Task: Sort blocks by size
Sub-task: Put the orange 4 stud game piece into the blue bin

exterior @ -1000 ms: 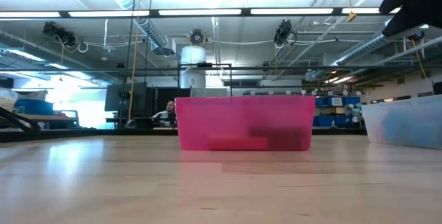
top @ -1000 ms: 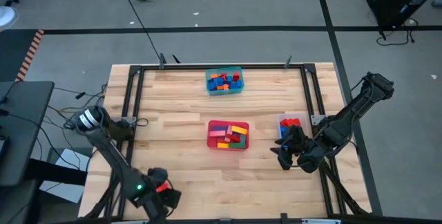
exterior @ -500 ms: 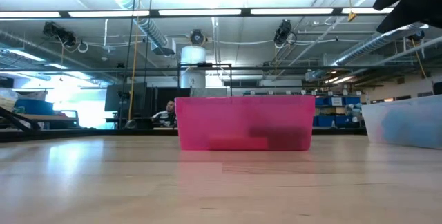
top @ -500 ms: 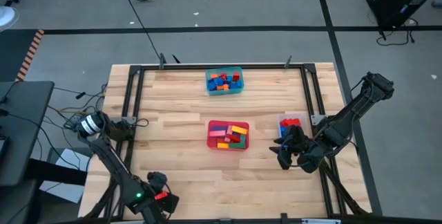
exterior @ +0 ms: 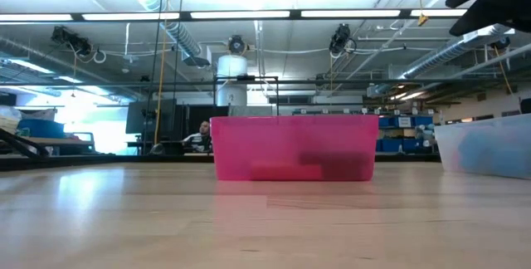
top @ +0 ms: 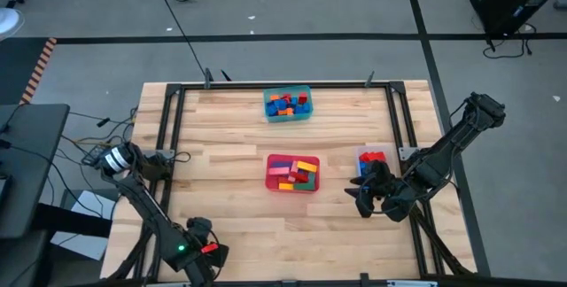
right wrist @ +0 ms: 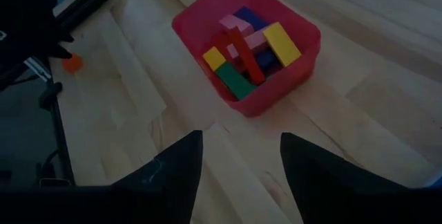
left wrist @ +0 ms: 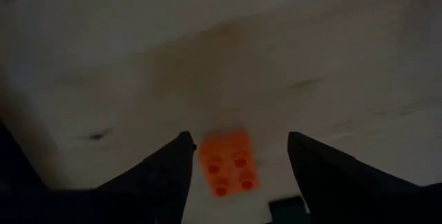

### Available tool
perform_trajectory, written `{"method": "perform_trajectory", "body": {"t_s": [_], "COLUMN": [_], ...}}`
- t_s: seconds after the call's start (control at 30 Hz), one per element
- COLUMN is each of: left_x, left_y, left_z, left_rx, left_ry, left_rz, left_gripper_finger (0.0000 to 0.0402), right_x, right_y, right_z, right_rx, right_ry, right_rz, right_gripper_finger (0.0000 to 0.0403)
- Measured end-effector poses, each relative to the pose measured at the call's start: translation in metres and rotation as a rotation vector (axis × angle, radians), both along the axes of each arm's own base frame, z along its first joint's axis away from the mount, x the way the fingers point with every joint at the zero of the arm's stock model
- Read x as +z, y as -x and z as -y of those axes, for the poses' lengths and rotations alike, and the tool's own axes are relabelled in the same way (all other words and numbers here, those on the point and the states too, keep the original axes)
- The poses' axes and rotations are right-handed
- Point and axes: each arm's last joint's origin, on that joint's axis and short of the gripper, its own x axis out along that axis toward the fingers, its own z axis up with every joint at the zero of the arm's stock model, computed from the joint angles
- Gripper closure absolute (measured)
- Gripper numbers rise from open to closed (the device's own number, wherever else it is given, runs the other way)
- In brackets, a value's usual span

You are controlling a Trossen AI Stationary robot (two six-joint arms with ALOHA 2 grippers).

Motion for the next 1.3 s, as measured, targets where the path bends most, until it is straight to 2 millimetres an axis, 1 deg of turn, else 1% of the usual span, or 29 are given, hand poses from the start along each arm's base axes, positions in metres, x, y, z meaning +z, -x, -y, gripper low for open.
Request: {"method": "perform_trajectory", "body": {"t_s": [0.17, 0.27, 0.53, 0.7, 0.83, 1.3], "left_x": [0.000, -0.003, -0.030, -0.035, -0.036, -0.035], "left_y": [0.007, 0.008, 0.001, 0.001, 0.002, 0.011], "left_z": [0.006, 0.013, 0.028, 0.028, 0.027, 0.009], "left_rx": [0.071, 0.066, 0.063, 0.068, 0.062, 0.078], "left_ry": [0.020, 0.052, 0.075, 0.059, 0.047, -0.101], "left_rz": [-0.003, 0.011, -0.002, -0.022, -0.029, -0.176], "left_gripper_finger": [0.0141, 0.0140, 0.0144, 0.0144, 0.0145, 0.0145], "right_x": [0.000, 0.000, 0.000, 0.000, 0.001, 0.001], "right_y": [0.000, 0.000, 0.000, 0.000, -0.001, -0.001], "right_z": [0.000, 0.000, 0.000, 0.000, -0.001, -0.001], "right_rx": [0.000, 0.000, 0.004, 0.017, 0.019, 0.023], "right_ry": [-0.001, -0.002, 0.003, 0.014, 0.013, 0.018], "right_rz": [0.001, 0.002, 0.001, 0.001, 0.003, 0.001], "right_gripper_finger": [0.0195, 0.0196, 0.0196, 0.0197, 0.0197, 0.0198]}}
